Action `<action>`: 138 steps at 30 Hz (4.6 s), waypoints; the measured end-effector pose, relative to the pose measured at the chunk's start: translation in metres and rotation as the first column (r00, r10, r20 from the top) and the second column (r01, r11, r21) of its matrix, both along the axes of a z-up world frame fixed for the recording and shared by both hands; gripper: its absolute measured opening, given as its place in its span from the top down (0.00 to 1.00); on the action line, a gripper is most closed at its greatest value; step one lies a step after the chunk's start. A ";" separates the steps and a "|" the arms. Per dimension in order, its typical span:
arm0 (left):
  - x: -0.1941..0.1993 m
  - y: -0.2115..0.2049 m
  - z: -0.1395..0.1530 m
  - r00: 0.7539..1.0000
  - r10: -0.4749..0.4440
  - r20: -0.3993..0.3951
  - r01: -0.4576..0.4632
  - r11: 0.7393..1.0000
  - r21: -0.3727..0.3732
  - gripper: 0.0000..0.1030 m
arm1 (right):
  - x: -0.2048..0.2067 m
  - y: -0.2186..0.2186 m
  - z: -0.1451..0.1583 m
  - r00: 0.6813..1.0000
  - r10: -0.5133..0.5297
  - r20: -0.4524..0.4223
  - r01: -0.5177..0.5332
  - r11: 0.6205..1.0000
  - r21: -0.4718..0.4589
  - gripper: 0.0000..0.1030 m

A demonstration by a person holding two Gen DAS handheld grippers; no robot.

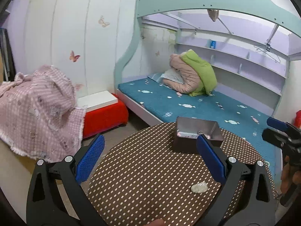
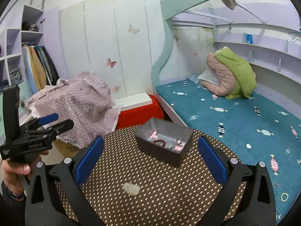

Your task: Organize jewelry

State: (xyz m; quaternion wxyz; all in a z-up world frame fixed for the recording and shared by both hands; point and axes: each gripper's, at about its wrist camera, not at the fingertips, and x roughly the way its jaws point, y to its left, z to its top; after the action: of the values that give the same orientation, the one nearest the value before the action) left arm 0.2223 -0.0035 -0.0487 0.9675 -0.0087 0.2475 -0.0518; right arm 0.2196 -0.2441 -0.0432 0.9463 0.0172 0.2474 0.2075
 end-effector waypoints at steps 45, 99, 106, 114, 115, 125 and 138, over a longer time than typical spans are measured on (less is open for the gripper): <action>0.032 -0.002 -0.072 0.989 0.020 -0.145 -0.012 0.998 0.054 0.05 | 0.029 0.064 -0.116 0.927 0.233 -0.294 -0.306 0.924 -0.230 0.75; 0.101 -0.052 -0.105 0.937 0.059 -0.343 -0.084 0.995 -0.060 0.81 | 0.118 0.050 -0.072 0.931 0.083 -0.357 -0.114 0.991 -0.068 0.73; 0.085 -0.042 -0.073 0.962 0.111 -0.249 -0.118 0.993 -0.016 0.10 | 0.101 0.031 -0.050 0.960 0.010 -0.280 -0.007 1.000 0.010 0.07; 0.051 -0.029 -0.037 0.979 0.100 -0.178 -0.100 0.995 0.008 0.06 | 0.066 0.018 -0.018 0.974 -0.107 -0.202 0.119 0.992 0.051 0.07; 0.043 -0.029 -0.031 0.982 0.097 -0.164 -0.095 0.995 0.018 0.06 | 0.060 0.018 -0.013 0.973 -0.118 -0.196 0.131 0.990 0.055 0.07; -0.048 -0.011 0.043 0.995 0.093 0.030 -0.094 0.995 0.036 0.05 | -0.017 0.011 0.037 0.977 -0.195 -0.085 0.202 0.975 0.088 0.07; -0.155 -0.009 0.101 0.978 0.079 0.193 -0.086 0.996 0.031 0.05 | -0.124 0.007 0.075 0.942 -0.332 0.055 0.328 0.942 0.073 0.07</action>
State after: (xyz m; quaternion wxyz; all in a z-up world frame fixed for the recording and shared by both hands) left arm 0.0673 -0.0126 0.0524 0.9881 0.0051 0.1538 -0.0074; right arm 0.0960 -0.2372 0.0317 0.9744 0.0813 0.2026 0.0540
